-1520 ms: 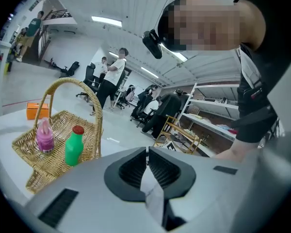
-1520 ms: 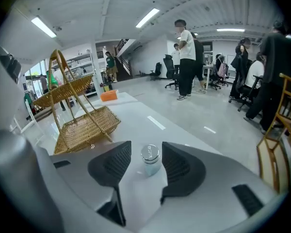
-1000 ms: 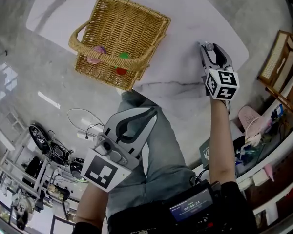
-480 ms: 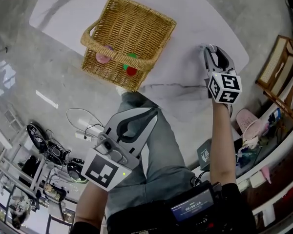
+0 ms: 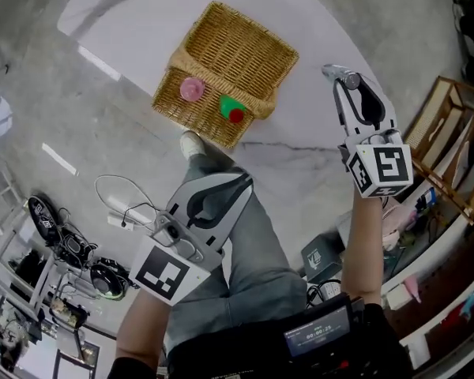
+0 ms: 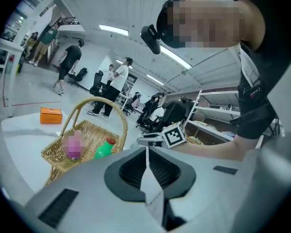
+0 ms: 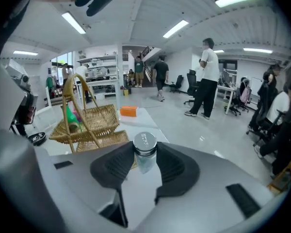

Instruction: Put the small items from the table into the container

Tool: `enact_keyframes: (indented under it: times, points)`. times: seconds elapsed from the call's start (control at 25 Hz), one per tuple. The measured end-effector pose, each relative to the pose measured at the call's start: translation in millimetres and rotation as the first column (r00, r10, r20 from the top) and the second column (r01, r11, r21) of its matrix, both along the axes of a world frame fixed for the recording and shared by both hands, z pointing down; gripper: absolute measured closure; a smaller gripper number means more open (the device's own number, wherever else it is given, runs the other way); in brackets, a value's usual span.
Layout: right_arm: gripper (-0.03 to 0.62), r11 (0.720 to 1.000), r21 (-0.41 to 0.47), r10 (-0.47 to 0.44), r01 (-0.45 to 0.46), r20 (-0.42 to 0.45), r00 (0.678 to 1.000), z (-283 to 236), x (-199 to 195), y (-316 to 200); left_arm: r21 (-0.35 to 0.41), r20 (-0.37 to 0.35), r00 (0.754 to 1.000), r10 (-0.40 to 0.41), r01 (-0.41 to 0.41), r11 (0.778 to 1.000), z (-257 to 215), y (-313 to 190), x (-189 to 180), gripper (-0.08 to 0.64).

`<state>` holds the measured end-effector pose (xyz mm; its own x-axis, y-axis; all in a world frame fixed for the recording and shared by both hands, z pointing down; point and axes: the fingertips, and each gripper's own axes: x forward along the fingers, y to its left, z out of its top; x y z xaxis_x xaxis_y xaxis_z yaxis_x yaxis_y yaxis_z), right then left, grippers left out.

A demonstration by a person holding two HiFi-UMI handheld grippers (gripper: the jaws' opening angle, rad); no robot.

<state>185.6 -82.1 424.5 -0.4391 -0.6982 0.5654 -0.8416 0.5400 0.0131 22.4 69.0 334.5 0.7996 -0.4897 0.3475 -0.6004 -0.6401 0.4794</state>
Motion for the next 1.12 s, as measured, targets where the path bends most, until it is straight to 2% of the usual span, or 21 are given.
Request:
enact_keyframes:
  times: [0.2, 0.36, 0.64, 0.88, 1.12]
  points:
    - [0.443, 0.987, 0.103, -0.127, 0.125, 0.006, 0.992, -69, -45, -20, 0.01, -0.018, 0.999, -0.044, 0.045, 0.999, -10, -3, -19, 0.555]
    - [0.443, 0.957, 0.145, -0.261, 0.253, 0.039, 0.965, -101, -84, -28, 0.011, -0.024, 0.997, -0.069, 0.069, 0.998, -13, -3, -30, 0.554]
    - [0.443, 0.881, 0.108, -0.468, 0.461, 0.059, 0.882, -97, -141, -32, 0.009, -0.029, 0.993, -0.11, 0.111, 0.994, -15, -1, -53, 0.554]
    - [0.443, 0.835, 0.06, -0.55, 0.547, 0.071, 0.832, -81, -171, -33, -0.004, -0.023, 0.988, -0.15, 0.15, 0.989, -9, 0, -80, 0.554]
    - [0.443, 0.768, 0.021, -0.641, 0.641, 0.036, 0.767, -65, -192, -30, -0.012, -0.024, 0.981, -0.191, 0.19, 0.982, -2, -4, -102, 0.555]
